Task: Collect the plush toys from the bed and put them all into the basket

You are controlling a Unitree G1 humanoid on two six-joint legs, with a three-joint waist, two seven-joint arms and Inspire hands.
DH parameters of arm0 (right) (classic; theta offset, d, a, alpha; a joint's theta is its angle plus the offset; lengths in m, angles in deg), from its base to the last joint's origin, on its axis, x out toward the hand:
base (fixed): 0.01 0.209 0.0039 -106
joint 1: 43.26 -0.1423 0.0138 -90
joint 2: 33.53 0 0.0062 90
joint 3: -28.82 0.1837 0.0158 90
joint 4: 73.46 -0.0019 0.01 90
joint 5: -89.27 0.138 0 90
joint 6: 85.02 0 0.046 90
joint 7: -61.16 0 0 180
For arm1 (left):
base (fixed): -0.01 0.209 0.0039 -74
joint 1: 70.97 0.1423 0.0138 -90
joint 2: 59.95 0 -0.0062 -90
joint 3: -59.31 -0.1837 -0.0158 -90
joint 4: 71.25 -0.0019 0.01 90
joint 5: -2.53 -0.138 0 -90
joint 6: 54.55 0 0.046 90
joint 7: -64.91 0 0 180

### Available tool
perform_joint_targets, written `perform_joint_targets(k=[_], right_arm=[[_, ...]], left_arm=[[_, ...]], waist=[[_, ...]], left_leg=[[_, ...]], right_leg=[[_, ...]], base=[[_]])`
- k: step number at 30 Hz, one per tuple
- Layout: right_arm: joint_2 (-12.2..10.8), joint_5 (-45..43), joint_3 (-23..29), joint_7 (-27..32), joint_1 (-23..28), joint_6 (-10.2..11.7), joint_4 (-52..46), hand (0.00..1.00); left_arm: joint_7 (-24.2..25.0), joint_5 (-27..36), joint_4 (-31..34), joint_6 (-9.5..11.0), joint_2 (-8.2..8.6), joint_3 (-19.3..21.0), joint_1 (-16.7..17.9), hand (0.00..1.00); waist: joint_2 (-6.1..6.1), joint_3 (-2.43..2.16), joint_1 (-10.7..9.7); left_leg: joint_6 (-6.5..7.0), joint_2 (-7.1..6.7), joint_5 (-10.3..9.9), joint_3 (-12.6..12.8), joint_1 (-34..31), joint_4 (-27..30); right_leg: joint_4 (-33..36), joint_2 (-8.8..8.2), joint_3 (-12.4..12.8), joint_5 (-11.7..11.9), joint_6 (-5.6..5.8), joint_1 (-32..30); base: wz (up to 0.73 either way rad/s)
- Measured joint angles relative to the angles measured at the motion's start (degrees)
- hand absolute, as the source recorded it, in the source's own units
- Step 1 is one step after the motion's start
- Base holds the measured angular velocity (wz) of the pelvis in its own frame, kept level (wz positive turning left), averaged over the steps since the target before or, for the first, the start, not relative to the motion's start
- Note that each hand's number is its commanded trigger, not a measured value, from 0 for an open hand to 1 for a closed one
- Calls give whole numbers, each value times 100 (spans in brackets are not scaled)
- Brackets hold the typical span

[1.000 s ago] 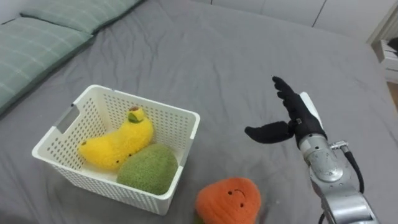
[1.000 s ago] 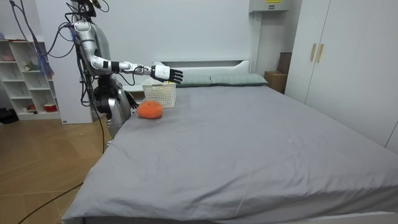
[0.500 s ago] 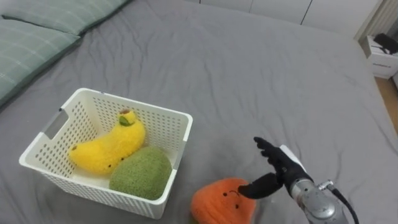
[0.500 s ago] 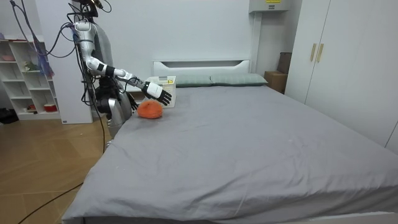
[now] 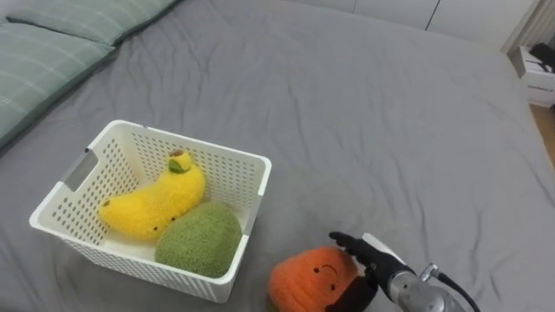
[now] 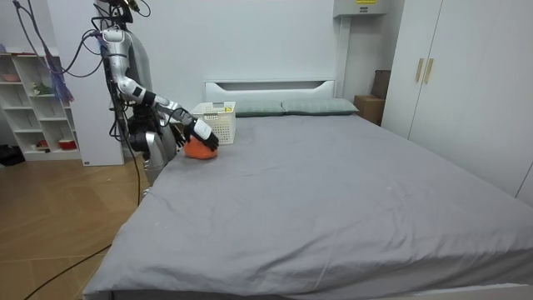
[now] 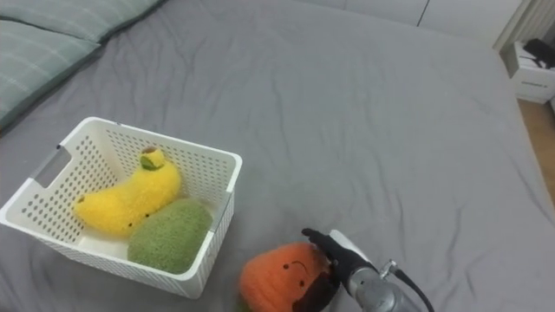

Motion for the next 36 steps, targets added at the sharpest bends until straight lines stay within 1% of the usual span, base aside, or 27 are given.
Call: perform_joint_targets(k=[4, 7, 8, 9, 10, 11, 12, 13, 15, 16, 19, 21, 26, 30, 36], right_arm=[[-71, -194, -4, -231, -37, -123, 76, 0], [-82, -193, -8, -251, -37, -129, 77, 0], [-81, -194, -7, -274, -37, -134, 77, 2], [-80, -194, -7, -280, -37, -137, 77, 7], [-82, -201, -7, -287, -39, -147, 77, 25], [-83, -206, -7, -289, -40, -158, 77, 39], [-83, -219, -7, -290, -43, -188, 77, 61], [-84, -256, -6, -289, -47, -212, 77, 69], [-99, -286, -8, -289, -81, -261, 83, 76], [-108, -308, -10, -289, -103, -274, 84, 85], [-138, -309, -65, -289, -132, -297, 170, 96], [-194, -309, -86, -289, -163, -329, 296, 100], [-223, -289, -251, -314, -171, -352, 416, 100], [-232, -275, -343, -364, -173, -344, 564, 100], [-224, -260, -330, -360, -211, -310, 557, 100]], left_arm=[[-9, 6, 1, 0, 2, -30, -8, 0], [-10, -2, 1, 0, 2, -33, -22, 0], [-10, -2, 1, 0, 2, -33, -28, 0], [-11, -2, 1, 0, 2, -32, -32, 0], [-15, 0, 2, 0, 2, -32, -38, 0], [-17, 1, 2, 0, 2, -32, -42, 0], [-18, -2, 3, 0, 2, -32, -52, 0], [-21, -4, 3, 0, 4, -32, -63, 0], [-35, -2, 3, 0, 24, -42, -73, 0], [-47, 1, 2, 0, 20, -55, -81, 0], [-132, 83, 2, -1, 17, -101, -95, 0], [-135, 106, 0, -1, 18, -102, -94, 0], [-140, 200, 1, -1, -11, -133, -94, 0], [-145, 205, 2, 0, -16, -215, -119, 0], [-152, 210, -7, 0, -30, -252, -125, 0]], waist=[[-2, 1, 33], [-5, 5, 69], [-9, 7, 87], [-10, 9, 98], [-19, 11, 118], [-21, 13, 127], [-23, 16, 140], [-30, 18, 154], [-51, 25, 157], [-59, 30, 157], [-78, 36, 172], [-79, 37, 174], [-67, 42, 209], [-45, 53, 304], [-42, 52, 322]], left_leg=[[0, 0, 0, -6, -11, 4], [0, 0, 0, -6, -16, 3], [0, 0, 0, -6, -17, 2], [0, 0, 0, -6, -18, 2], [0, 0, 0, -6, -22, 1], [0, 0, 0, -6, -25, 1], [0, 0, 0, -8, -28, 1], [0, 0, -1, -11, -29, 0], [0, -2, 0, -18, -32, -3], [0, -2, 0, -24, -38, -3], [0, -2, 0, -25, -37, -3], [0, -3, 0, -26, -38, -3], [0, -2, 0, -24, -40, -2], [-1, -2, 1, -30, -43, -1], [-2, -2, 3, -31, -43, 1]], right_leg=[[1, -1, -8, 0, 0, -8], [1, -1, -3, 0, 0, -13], [1, 0, -2, 0, 0, -16], [1, 0, -2, 0, 0, -17], [2, 0, -3, 0, 0, -21], [1, 0, -3, 0, 0, -23], [2, 0, -6, 0, 0, -26], [1, -1, -9, 0, 0, -26], [0, 1, -13, 0, 0, -27], [-1, 2, -17, 0, 0, -32], [-3, 3, -17, 0, 0, -32], [-3, 3, -17, 0, 0, -33], [-3, 4, -9, 0, -1, -37], [-3, 5, -11, 0, -1, -37], [2, 4, -12, 0, -1, -38]], base=[[0], [0], [0], [0], [0], [0], [0], [0], [0], [0], [0], [0], [0], [0], [0]])
